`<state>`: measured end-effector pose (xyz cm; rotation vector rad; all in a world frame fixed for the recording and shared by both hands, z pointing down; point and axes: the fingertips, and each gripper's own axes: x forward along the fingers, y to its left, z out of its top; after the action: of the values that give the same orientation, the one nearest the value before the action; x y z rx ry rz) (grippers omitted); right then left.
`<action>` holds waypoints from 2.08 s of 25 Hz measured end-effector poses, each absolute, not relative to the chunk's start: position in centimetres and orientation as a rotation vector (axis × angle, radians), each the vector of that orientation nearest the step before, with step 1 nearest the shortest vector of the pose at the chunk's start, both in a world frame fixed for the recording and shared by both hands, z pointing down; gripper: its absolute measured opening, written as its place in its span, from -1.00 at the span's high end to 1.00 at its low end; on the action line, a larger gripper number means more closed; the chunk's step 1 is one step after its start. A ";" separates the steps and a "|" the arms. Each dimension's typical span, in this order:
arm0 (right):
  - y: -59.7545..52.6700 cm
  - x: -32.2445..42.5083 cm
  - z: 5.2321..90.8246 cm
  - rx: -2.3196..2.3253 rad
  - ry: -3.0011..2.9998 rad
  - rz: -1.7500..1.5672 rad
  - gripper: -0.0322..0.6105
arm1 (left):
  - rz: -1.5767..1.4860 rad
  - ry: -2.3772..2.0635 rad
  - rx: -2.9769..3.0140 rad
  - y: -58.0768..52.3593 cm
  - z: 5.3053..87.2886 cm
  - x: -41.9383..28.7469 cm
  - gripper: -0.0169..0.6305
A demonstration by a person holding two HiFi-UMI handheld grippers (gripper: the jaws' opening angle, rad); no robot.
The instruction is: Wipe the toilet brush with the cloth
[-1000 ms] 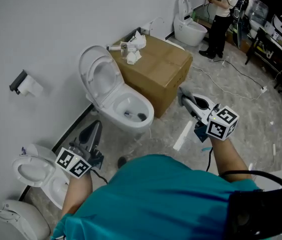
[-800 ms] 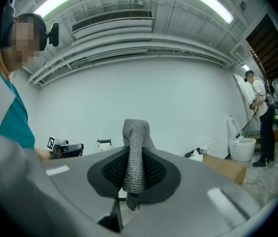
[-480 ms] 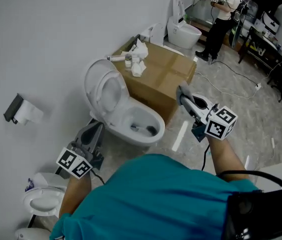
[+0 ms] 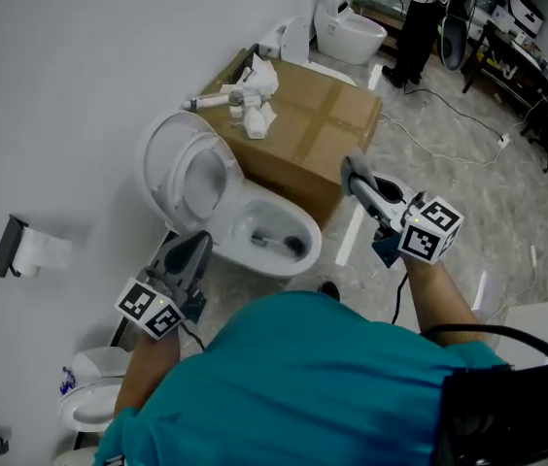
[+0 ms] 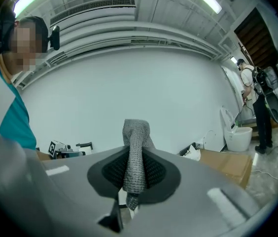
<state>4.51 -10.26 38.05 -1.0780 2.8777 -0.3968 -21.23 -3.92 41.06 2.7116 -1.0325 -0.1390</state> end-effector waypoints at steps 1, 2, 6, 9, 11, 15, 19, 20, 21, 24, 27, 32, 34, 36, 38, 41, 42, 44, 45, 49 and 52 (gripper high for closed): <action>-11.3 5.4 38.3 -1.067 2.875 -0.405 0.84 | -0.128 -1.036 2.705 -4.9 41.3 -20.3 0.92; -12.5 6.3 38.6 -1.052 2.877 -0.409 0.84 | -0.119 -1.043 2.698 -5.9 41.5 -19.2 0.92; -17.6 10.2 39.3 -0.979 2.915 -0.406 0.84 | -0.099 -1.102 2.656 -10.5 42.2 -14.4 0.92; -21.4 13.0 39.9 -0.909 2.945 -0.417 0.84 | -0.035 -1.137 2.620 -13.6 43.9 -10.3 0.92; -23.8 14.2 40.5 -0.865 2.961 -0.432 0.84 | 0.040 -1.157 2.591 -15.6 45.6 -8.2 0.92; -27.3 15.3 42.9 -0.792 3.000 -0.463 0.84 | 0.230 -1.142 2.562 -18.4 50.5 -5.3 0.92; -29.5 15.0 46.7 -0.776 3.007 -0.533 0.84 | 0.471 -1.072 2.559 -20.2 56.9 -4.7 0.92; -30.1 14.5 47.7 -0.774 3.009 -0.542 0.84 | 0.521 -1.044 2.556 -20.7 58.7 -4.8 0.92; -30.5 14.0 48.8 -0.774 3.013 -0.545 0.84 | 0.567 -1.011 2.553 -21.2 60.6 -5.0 0.91; -31.3 12.3 52.5 -0.786 3.022 -0.561 0.84 | 0.699 -0.886 2.565 -22.1 66.6 -5.0 0.91; -31.2 10.7 56.7 -0.837 3.019 -0.617 0.84 | 0.829 -0.705 2.586 -21.7 73.2 -4.4 0.77; -31.3 8.8 63.8 -0.897 2.996 -0.684 0.84 | 1.217 -0.402 2.614 -20.6 86.3 -4.6 0.43; -31.2 8.4 66.7 -0.912 3.003 -0.683 0.84 | 1.373 -0.256 2.622 -19.7 91.6 -4.5 0.32; -30.6 8.1 69.7 -0.927 3.025 -0.673 0.84 | 1.504 -0.103 2.610 -18.0 96.4 -4.1 0.23; -29.9 8.1 72.4 -0.941 3.042 -0.673 0.84 | 1.623 0.019 2.615 -16.5 100.8 -3.6 0.16; -28.9 8.4 76.2 -0.946 3.054 -0.687 0.84 | 1.811 0.146 2.675 -16.5 107.3 -2.5 0.09; -28.5 8.5 77.4 -0.945 3.057 -0.696 0.84 | 1.867 0.188 2.685 -16.5 109.5 -2.1 0.05; -27.6 8.7 79.8 -0.938 3.065 -0.725 0.84 | 1.970 0.267 2.684 -16.4 113.3 -1.7 -0.01; -27.0 8.8 80.9 -0.936 3.068 -0.741 0.84 | 2.014 0.302 2.682 -16.3 114.9 -1.6 -0.04; -25.3 9.7 84.2 -0.971 3.057 -0.795 0.84 | 2.134 0.419 2.672 -15.8 119.5 -0.9 -0.09; -24.5 10.8 85.8 -1.013 3.051 -0.796 0.84 | 2.200 0.458 2.663 -15.7 122.4 -0.5 -0.09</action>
<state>10.81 -24.47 85.82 -1.0134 3.0508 -0.7960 -0.48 -15.70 122.36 2.6631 0.4583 2.2004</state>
